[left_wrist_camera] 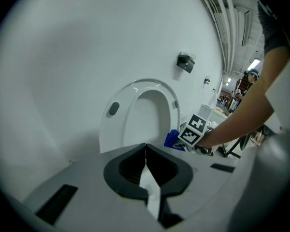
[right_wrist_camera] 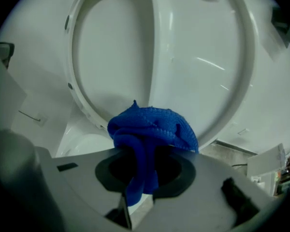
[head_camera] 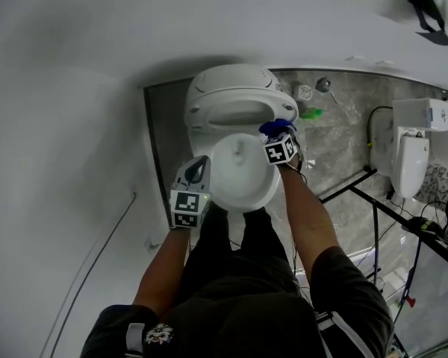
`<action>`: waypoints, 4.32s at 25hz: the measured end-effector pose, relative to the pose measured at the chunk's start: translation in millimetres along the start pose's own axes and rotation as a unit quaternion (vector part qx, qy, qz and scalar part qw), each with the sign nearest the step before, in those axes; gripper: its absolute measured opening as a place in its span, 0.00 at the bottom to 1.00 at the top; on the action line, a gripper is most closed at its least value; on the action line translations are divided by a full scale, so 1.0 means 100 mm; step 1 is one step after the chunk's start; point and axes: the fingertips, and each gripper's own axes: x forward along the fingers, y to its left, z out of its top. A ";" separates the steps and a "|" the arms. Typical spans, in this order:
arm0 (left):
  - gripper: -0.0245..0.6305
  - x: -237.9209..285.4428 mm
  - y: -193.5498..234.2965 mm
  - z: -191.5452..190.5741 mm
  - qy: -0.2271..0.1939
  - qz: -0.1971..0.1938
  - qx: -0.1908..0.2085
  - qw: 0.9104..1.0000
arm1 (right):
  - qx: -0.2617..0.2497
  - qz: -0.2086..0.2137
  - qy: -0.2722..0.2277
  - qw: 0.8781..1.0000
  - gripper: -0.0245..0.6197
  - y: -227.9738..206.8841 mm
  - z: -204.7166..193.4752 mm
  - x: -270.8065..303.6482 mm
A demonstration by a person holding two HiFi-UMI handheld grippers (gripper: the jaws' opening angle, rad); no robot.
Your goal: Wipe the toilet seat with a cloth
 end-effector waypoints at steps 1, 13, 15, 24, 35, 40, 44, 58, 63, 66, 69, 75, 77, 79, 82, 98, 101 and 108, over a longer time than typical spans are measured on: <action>0.05 -0.01 0.02 -0.03 0.002 0.003 -0.002 1.000 | -0.008 0.000 0.006 1.000 0.17 0.02 -0.04 0.05; 0.05 -0.07 0.25 -0.32 0.002 0.034 -0.038 0.999 | -0.068 0.015 0.020 0.997 0.17 0.39 -0.18 0.62; 0.05 -0.08 0.25 -0.40 0.005 0.033 -0.042 0.999 | -0.069 0.020 0.024 0.997 0.17 0.54 -0.19 0.70; 0.05 -0.17 0.27 -0.72 0.011 0.030 -0.066 0.997 | 0.047 0.047 0.007 0.998 0.17 0.99 -0.08 0.98; 0.05 -0.38 0.55 -0.97 0.008 0.056 -0.094 0.994 | 0.027 0.098 -0.039 0.994 0.17 1.79 0.31 0.95; 0.05 -0.46 0.71 -1.02 0.004 0.070 -0.102 0.992 | 0.046 0.124 -0.061 0.989 0.17 2.12 0.61 0.86; 0.05 -0.55 0.78 -1.05 0.001 0.075 -0.111 0.991 | 0.080 0.144 -0.102 0.981 0.17 2.30 0.87 0.62; 0.05 -0.69 0.74 -0.75 -0.023 0.070 -0.104 0.992 | 0.032 0.114 -0.206 0.971 0.17 2.23 1.41 -0.38; 0.05 -0.76 0.67 -0.56 -0.034 0.070 -0.087 0.993 | 0.031 0.104 -0.246 0.963 0.17 2.06 1.71 -0.75; 0.05 -0.79 0.61 -0.47 -0.038 0.066 -0.073 0.994 | 0.035 0.098 -0.268 0.958 0.17 1.98 1.81 -0.96; 0.05 -0.78 0.62 -0.34 -0.044 0.065 -0.054 0.995 | 0.044 0.088 -0.291 0.952 0.17 1.85 1.92 -1.18; 0.05 -0.83 0.75 -0.10 -0.061 0.092 -0.049 0.993 | 0.063 0.068 -0.322 0.942 0.17 1.52 2.01 -1.53; 0.05 -0.86 0.81 -0.04 -0.066 0.100 -0.053 0.991 | 0.065 0.057 -0.329 0.940 0.17 1.38 2.03 -1.63; 0.05 -0.88 0.83 0.01 -0.067 0.104 -0.051 0.991 | 0.068 0.047 -0.338 0.938 0.17 1.24 2.06 -1.72; 0.05 -0.79 0.79 0.06 -0.059 0.099 -0.034 0.993 | 0.077 0.033 -0.349 0.933 0.17 1.05 2.08 -1.80; 0.22 0.09 0.48 1.05 -0.061 0.044 0.080 0.994 | 0.090 0.066 -0.343 0.933 0.17 0.95 1.55 -2.17; 0.27 0.26 0.49 1.13 -0.049 0.037 0.113 0.992 | 0.094 0.071 -0.347 0.930 0.17 0.94 1.36 -2.31; 0.29 0.60 0.47 1.24 -0.014 0.028 0.189 0.981 | 0.113 0.066 -0.346 0.929 0.17 0.90 0.74 -2.65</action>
